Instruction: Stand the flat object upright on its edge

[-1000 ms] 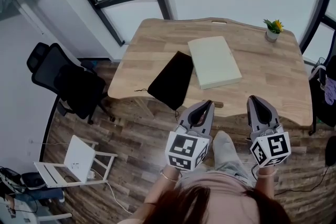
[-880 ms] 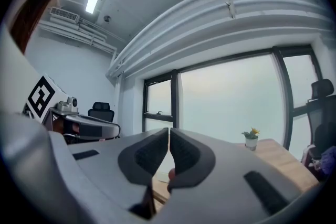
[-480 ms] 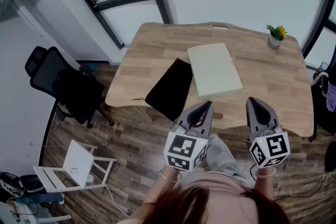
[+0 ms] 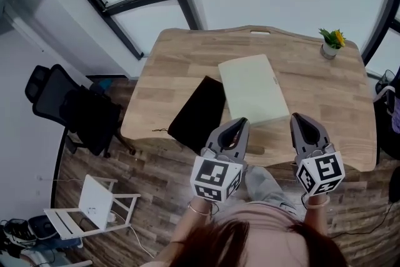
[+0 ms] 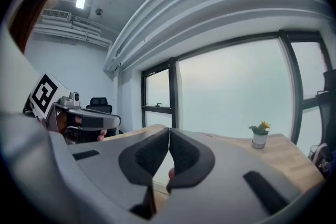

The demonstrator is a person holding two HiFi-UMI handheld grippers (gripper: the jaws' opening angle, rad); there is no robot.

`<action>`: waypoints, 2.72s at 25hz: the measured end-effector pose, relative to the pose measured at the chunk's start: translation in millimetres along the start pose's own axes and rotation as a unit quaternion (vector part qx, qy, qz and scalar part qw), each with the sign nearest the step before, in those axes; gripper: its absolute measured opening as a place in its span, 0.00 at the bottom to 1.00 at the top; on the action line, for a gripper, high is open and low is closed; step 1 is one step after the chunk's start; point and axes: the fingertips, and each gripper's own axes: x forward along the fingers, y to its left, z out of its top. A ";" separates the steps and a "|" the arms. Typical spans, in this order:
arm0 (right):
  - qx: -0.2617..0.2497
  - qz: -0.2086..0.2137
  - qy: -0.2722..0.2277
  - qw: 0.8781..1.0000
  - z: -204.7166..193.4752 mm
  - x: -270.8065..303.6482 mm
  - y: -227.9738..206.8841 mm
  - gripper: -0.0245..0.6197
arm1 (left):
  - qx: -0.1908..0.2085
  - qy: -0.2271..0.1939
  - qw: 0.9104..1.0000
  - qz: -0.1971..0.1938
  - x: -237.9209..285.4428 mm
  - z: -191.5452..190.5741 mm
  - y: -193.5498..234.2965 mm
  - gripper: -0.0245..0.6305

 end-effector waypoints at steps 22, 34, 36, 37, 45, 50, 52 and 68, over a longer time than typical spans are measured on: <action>0.000 0.034 0.062 0.998 -15.0 112.5 -56.1 0.09 | -0.021 0.044 0.999 0.013 90.6 -4.1 79.3 0.06; 0.003 0.065 0.097 0.993 -32.4 160.3 -76.7 0.15 | -0.053 0.066 0.996 0.038 114.3 -16.6 119.4 0.11; 0.004 0.069 0.104 0.992 -37.4 166.3 -78.9 0.15 | -0.060 0.071 0.995 0.045 116.0 -21.1 125.4 0.13; 0.003 0.071 0.108 0.992 -40.4 169.5 -80.1 0.16 | -0.065 0.073 0.994 0.048 116.8 -23.7 128.6 0.14; 0.002 0.079 0.133 0.988 -63.2 195.6 -94.7 0.19 | -0.113 0.102 0.986 0.068 128.8 -54.5 156.5 0.21; 0.007 0.087 0.148 0.985 -79.6 208.8 -102.8 0.21 | -0.135 0.110 0.981 0.084 136.6 -70.4 171.5 0.22; 0.011 0.089 0.152 0.984 -85.1 213.9 -104.7 0.21 | -0.144 0.113 0.979 0.088 139.2 -75.7 176.0 0.22; 0.050 0.097 0.192 0.975 -133.8 255.3 -129.2 0.26 | -0.214 0.153 0.961 0.091 170.1 -129.2 214.4 0.25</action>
